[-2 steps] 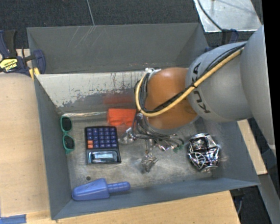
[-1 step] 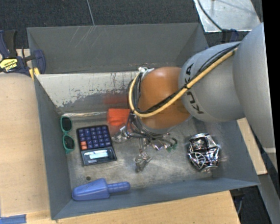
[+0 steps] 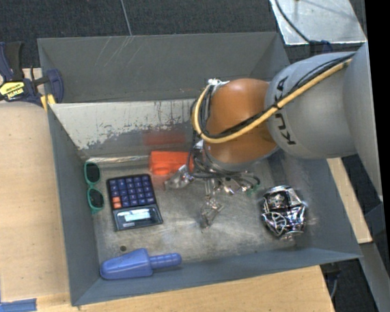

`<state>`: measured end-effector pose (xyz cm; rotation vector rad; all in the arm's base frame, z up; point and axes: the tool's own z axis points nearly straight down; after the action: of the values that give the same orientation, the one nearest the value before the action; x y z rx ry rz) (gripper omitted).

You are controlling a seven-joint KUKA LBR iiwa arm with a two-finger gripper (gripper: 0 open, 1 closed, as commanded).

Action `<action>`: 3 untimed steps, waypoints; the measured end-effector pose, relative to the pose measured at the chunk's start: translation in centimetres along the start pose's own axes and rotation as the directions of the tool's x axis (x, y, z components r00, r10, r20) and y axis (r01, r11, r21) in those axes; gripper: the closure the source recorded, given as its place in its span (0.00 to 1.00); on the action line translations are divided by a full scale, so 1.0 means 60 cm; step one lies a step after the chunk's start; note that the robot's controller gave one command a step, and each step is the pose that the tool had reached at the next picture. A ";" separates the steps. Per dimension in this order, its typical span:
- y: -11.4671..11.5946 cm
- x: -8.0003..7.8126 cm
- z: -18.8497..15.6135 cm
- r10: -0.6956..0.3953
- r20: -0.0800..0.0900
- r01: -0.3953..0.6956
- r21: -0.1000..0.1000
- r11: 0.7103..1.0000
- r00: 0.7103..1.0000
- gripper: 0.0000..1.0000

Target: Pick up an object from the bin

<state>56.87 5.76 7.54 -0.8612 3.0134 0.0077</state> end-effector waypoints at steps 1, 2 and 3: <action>-0.051 0.020 -0.007 -0.018 -0.004 0.018 0.005 1.000 1.000 0.00; -0.099 0.074 -0.036 -0.082 -0.008 0.082 0.002 0.997 0.997 0.00; -0.105 0.102 -0.120 -0.102 -0.012 0.102 -0.001 0.995 0.995 0.00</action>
Offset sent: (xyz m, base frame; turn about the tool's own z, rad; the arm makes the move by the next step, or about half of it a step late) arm -0.0156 -0.1047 0.0342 -0.1291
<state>54.94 -2.88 14.66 -1.0170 2.9765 0.0019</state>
